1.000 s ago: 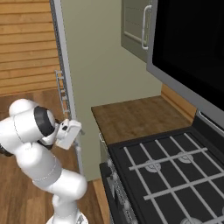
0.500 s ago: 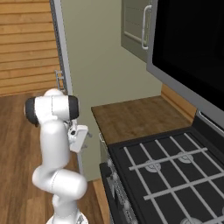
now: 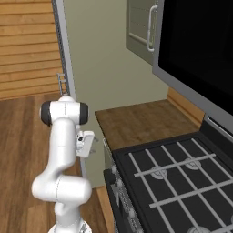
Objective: Take a straw from the drawer in front and place it inside the glass cup on the dining counter.
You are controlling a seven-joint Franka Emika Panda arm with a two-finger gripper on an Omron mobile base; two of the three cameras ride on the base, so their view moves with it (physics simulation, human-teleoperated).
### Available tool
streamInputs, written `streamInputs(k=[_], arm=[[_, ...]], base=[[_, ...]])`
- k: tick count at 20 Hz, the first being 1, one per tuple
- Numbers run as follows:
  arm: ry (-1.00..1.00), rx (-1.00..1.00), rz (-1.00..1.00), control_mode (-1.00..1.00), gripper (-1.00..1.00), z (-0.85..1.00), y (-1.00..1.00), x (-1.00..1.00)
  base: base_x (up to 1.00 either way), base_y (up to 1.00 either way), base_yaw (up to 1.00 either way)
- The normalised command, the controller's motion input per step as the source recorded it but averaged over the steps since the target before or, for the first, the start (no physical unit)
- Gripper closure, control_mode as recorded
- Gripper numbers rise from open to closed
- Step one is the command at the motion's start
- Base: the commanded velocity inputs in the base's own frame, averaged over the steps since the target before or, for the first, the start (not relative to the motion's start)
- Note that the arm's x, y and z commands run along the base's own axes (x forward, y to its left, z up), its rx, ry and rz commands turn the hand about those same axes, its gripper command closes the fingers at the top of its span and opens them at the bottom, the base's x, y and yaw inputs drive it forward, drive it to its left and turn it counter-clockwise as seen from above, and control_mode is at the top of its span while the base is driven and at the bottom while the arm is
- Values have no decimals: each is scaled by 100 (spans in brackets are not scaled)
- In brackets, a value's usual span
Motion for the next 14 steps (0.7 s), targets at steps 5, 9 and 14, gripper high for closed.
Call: streamInputs(k=[5, 9, 14], arm=[[0, 0, 13, -100, -100, -37, -19, 53], [0, 0, 13, -100, -100, -22, -39, 11], [0, 0, 10, -100, -100, -18, -37, 19]], base=[[0, 0, 0], [0, 0, 0], [0, 0, 0]])
